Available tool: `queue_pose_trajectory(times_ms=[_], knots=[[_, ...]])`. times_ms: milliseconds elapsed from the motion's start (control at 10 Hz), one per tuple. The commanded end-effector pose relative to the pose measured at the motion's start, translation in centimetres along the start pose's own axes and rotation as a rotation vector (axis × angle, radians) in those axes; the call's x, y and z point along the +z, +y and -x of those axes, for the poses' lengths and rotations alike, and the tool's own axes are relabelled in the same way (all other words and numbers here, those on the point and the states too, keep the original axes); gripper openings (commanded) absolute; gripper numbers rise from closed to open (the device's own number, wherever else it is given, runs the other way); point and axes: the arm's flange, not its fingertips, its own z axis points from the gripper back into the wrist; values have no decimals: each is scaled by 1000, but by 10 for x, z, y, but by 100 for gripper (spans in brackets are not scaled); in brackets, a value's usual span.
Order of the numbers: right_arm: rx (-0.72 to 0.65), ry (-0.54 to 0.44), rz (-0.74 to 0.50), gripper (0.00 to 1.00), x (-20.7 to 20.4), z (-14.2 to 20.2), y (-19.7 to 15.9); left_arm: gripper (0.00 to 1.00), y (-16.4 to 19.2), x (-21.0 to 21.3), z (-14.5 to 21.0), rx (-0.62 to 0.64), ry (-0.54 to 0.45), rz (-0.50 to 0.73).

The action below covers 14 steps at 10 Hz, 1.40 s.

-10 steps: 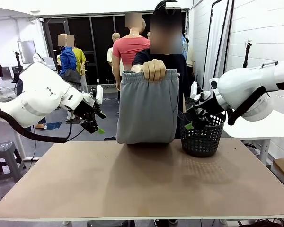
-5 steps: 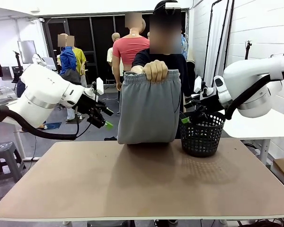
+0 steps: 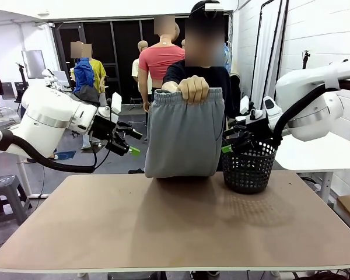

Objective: Fold the training pants.
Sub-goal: Grab both ends of the Training pants handed by a person.

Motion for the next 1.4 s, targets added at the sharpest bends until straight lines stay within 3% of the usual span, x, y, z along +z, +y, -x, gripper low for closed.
queue_pose_trajectory(times_ms=[0,100,200,400,1300], knots=[[23,-37,-4,100,6,-5,1,100,1,-1,-3,8,21,-8],[0,0,0,100,0,0,0,100,0,0,0,0,0,0],[-8,-25,-19,100,-7,0,5,100,-1,-5,7,39,-102,18],[-1,-117,-42,100,-20,1,8,100,7,-15,10,0,-187,-8],[36,-327,-87,100,-31,-7,17,100,7,-44,-13,-7,-319,-32]])
